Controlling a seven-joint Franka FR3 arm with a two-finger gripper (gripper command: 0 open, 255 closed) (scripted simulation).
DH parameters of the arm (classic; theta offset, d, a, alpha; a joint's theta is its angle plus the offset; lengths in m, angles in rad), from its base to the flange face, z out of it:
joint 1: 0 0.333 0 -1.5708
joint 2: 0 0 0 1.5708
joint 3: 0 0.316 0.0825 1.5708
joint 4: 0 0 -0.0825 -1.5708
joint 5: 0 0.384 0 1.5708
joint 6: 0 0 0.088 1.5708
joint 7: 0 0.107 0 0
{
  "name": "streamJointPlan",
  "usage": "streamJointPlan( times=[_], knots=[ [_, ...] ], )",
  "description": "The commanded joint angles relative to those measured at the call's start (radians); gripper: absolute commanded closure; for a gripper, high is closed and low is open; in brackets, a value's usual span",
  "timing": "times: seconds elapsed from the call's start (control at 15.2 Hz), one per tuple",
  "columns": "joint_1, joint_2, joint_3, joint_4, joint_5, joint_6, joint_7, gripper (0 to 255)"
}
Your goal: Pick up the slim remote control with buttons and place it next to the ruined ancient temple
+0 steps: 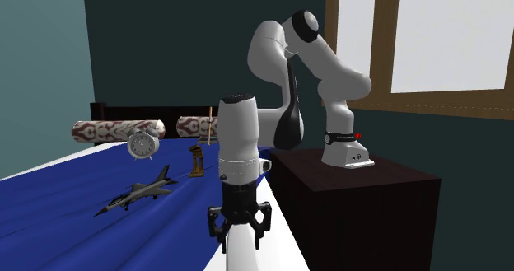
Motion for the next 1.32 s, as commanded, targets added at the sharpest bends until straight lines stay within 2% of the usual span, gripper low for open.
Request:
streamJointPlan(
  times=[0.0,1.25],
  knots=[
    [-0.01,-0.021,0.014,-0.007,0.012,-0.015,-0.007,255],
    [-0.111,-0.221,0.149,-0.066,0.142,-0.155,-0.085,255]
  ],
)
